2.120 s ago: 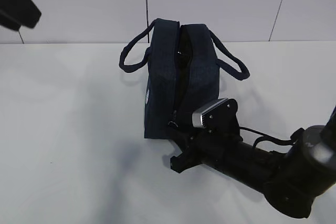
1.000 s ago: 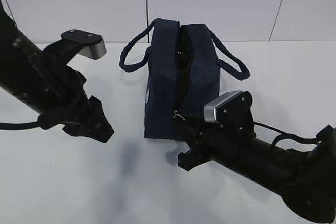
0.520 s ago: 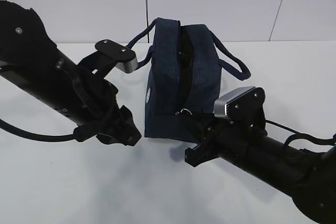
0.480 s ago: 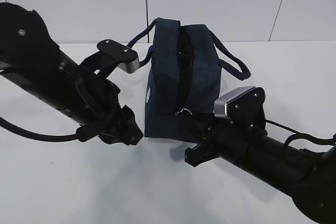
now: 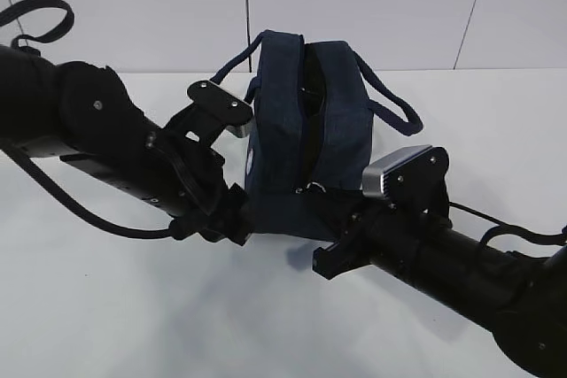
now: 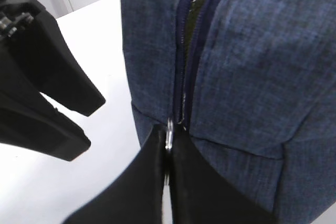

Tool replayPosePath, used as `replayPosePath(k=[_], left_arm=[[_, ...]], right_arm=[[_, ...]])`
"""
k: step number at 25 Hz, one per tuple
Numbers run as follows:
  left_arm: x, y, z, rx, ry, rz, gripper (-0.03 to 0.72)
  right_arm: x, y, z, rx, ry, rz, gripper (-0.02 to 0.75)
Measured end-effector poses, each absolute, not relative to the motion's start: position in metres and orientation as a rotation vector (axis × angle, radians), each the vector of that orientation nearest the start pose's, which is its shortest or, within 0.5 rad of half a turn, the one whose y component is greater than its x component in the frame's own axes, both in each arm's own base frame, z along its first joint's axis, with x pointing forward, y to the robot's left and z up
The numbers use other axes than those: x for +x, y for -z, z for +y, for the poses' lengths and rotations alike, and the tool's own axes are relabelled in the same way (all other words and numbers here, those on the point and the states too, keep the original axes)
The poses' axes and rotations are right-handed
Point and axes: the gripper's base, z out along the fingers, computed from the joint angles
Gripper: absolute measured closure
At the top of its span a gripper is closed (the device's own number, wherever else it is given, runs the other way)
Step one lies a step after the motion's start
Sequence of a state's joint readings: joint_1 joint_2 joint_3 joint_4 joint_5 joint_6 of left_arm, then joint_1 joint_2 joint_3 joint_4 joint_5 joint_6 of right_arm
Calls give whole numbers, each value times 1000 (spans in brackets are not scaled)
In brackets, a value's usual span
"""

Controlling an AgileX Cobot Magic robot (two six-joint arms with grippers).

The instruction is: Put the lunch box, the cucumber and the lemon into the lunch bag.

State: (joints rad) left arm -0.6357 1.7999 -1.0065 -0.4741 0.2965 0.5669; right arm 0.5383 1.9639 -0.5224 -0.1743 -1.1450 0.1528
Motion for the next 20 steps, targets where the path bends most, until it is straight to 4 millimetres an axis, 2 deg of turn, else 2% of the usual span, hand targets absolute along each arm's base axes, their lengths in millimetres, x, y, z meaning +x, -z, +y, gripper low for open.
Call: replayPosePath(k=[7,11,16,18,20], left_arm=[[289,-158,-227,970,362,2376,328],[298,-154,-236,976,367,2372,328],[298,-154,-250,1001,365,2321,340],[300,-152,-251,997,356,2307,388],[301,-150,-252,990,350,2300,505]], right_arm=[[257,-110,169,-508,-574,1747,731],[257,-110,168,-504,-572,1748,731],[258,-110,168,-500,-570,1749,731],[258,-110,168,-500,-570,1749,731],[258,-110,168,-500,-570,1749,731]])
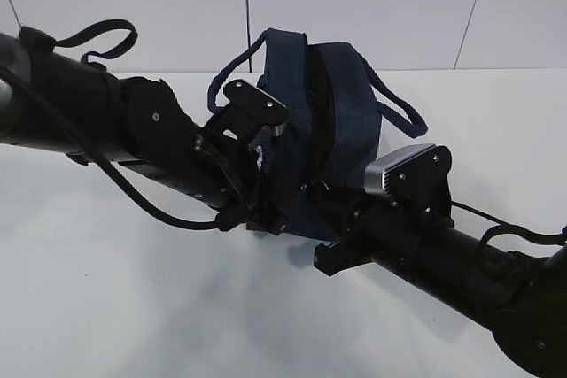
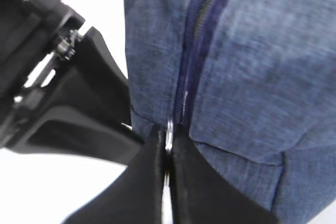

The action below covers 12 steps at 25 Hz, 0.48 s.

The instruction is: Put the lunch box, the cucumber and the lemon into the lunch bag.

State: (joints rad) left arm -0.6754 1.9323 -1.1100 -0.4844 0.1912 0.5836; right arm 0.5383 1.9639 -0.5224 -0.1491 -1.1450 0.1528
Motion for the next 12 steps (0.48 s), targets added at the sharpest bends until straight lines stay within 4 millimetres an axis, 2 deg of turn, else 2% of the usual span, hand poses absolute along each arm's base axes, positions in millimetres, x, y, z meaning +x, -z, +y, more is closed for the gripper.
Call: replayPosePath(k=[2,4,8,12], left_arm=[[302,-150,-252,988,345,2295,627],[302,-150,-252,990,345,2294,678],[302,-150,-252,990,345,2294,692],[302,-150,-252,990,345,2294,693]], right_arm=[[258,-110,168,-500,-570,1749,731],[258,-110,168,-500,-570,1749,731],[258,-111,168,-500,-570,1745,731],[258,-122,168,-487,-572,1712,731]])
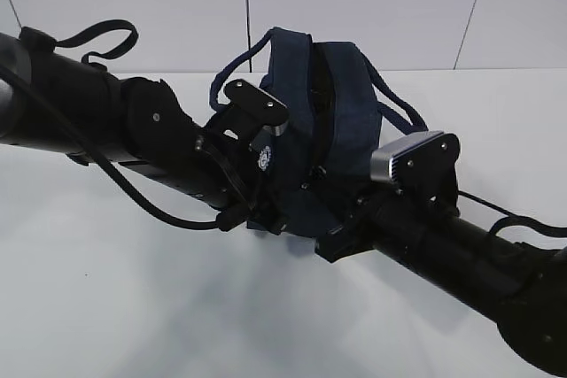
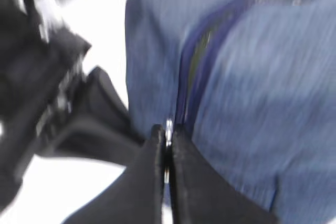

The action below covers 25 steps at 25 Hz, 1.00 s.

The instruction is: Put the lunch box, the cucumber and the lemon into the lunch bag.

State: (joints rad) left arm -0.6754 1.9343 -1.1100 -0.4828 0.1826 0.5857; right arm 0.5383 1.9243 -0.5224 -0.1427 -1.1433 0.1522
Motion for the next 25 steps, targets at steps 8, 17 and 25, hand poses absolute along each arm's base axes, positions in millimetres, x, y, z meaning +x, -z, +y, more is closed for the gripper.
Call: replayPosePath(k=[8,17,25], left_arm=[[302,-150,-252,990,345,2294,693],[302,-150,-252,988,346,2295,693],[302,-150,-252,986,347,2295,693]], right_arm=[[259,-137,165,-470,-542,1665,731],[269,-159,168,-459,-510,1577,731],[289,-180,176,-448,-433,1483,731]])
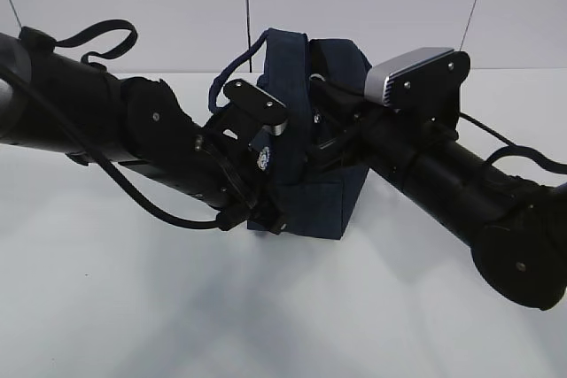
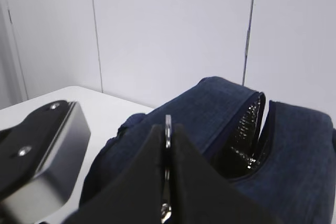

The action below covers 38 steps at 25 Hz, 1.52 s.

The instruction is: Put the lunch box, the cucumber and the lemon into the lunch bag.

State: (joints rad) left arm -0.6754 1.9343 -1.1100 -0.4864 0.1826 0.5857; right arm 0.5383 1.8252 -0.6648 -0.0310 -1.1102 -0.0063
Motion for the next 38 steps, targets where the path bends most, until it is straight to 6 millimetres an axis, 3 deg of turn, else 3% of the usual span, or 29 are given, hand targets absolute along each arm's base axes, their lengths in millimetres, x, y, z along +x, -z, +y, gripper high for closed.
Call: replayPosePath(k=[12,21,33,38], left_arm=[[302,-150,-252,980,350,2298,693],[302,-150,-252,965,359,2304,694],[298,-141,-246,917,345,2320,694],[298,-141,-246,911,347,2320,694]], right_arm=[[327,-198,167,-421,-330,1532,731],[360,-226,171,-387,-302,1590,731],[409,-233,181,-301,-308,1759,731],[438,-243,183,-251,-321,1809,731]])
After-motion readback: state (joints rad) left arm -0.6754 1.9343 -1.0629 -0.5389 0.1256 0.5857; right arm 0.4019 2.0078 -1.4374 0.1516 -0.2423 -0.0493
